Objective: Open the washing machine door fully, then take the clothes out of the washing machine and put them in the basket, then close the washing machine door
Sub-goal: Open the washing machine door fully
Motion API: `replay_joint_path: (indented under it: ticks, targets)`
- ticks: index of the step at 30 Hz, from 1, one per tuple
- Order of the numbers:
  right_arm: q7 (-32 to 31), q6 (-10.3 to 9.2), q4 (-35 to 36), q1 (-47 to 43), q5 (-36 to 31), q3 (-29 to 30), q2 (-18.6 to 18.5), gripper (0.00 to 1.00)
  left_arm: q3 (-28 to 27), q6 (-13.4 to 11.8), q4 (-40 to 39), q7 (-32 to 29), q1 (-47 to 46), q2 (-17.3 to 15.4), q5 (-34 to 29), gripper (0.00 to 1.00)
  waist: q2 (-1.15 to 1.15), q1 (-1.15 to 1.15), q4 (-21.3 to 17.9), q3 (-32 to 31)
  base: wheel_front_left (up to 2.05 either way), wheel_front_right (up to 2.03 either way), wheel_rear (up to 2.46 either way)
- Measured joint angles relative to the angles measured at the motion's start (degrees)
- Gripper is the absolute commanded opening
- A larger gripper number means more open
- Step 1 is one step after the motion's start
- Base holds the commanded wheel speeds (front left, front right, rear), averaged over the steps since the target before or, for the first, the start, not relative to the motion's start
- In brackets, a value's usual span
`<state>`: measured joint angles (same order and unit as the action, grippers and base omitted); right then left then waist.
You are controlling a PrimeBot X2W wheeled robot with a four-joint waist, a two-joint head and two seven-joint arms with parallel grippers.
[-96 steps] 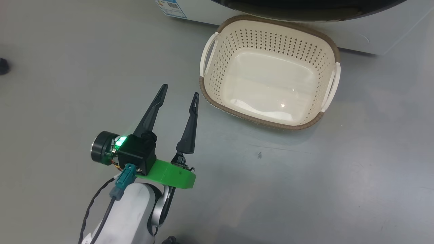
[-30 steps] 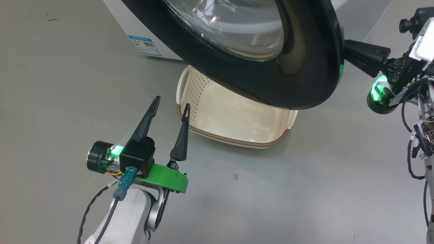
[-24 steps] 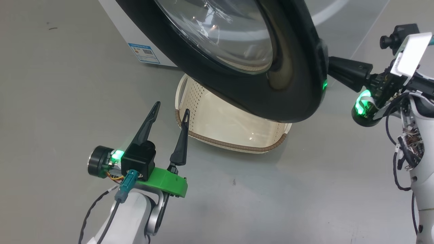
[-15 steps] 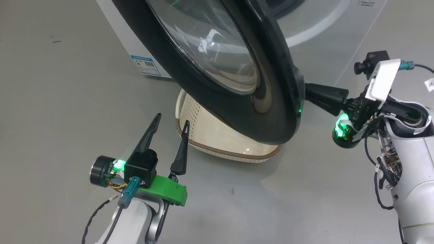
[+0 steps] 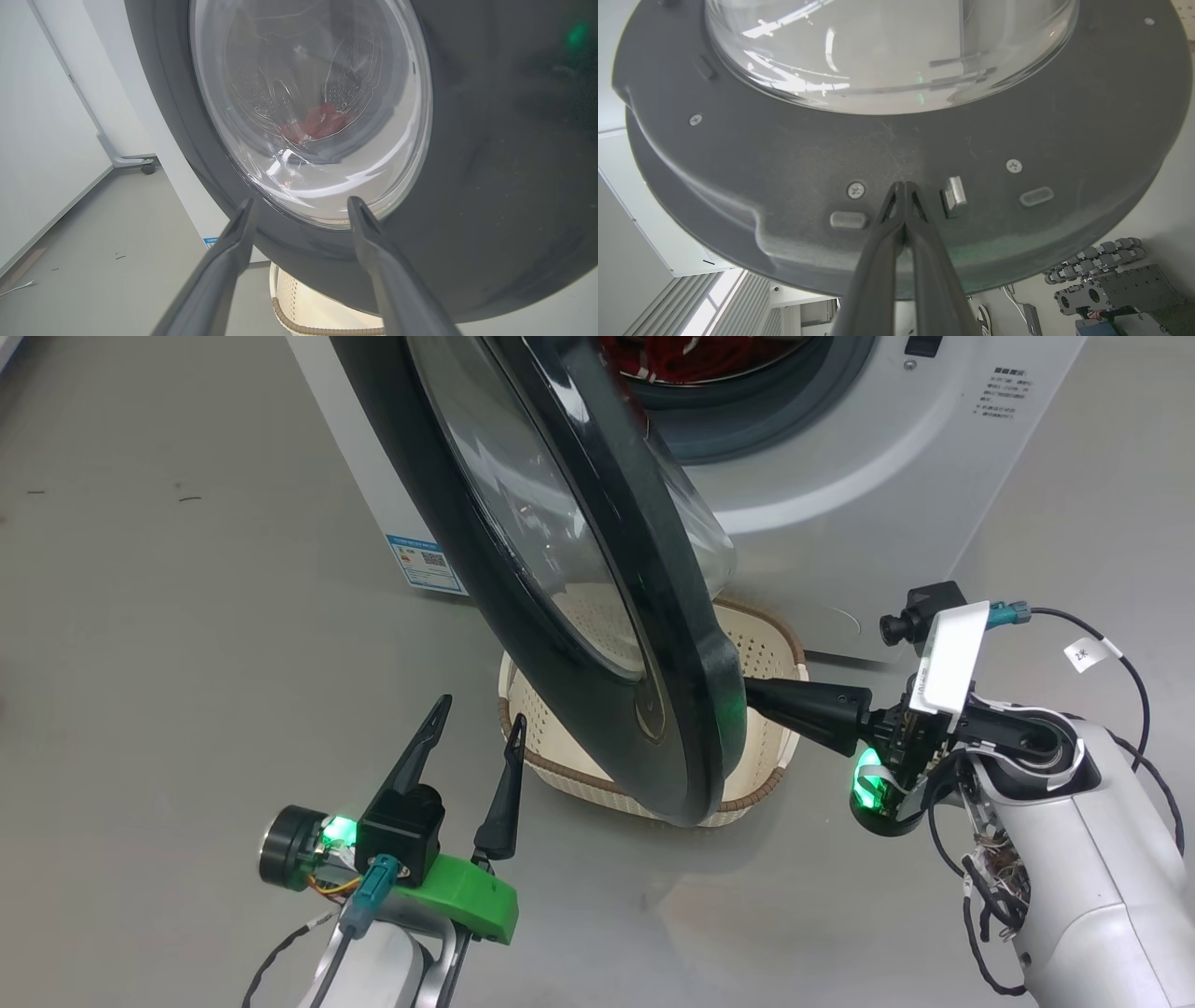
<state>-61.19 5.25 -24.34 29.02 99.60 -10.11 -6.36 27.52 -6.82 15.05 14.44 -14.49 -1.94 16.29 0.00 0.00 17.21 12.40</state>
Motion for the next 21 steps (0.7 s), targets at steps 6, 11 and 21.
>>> replay_joint_path:
  ticks: [6,11,21]
  targets:
    - [0.5,0.23,0.8,-1.5,-0.7,-1.3,0.7,0.00,0.4,0.0,0.2,0.0,0.7,0.0,0.0,1.00,0.00,0.00,1.0,-1.2,0.00,0.00,0.00]
    - [0.7,0.24,1.3,-2.5,-0.8,-2.2,1.1,0.00,0.5,0.0,0.2,0.0,0.7,0.0,0.0,1.00,0.00,0.00,2.1,-1.7,0.00,0.00,0.00]
    - [1.0,0.34,1.6,-4.3,-1.4,-5.4,1.9,0.00,0.3,0.0,0.3,0.0,1.2,-0.1,0.0,1.00,0.00,0.00,4.0,-2.8,0.00,0.00,0.00]
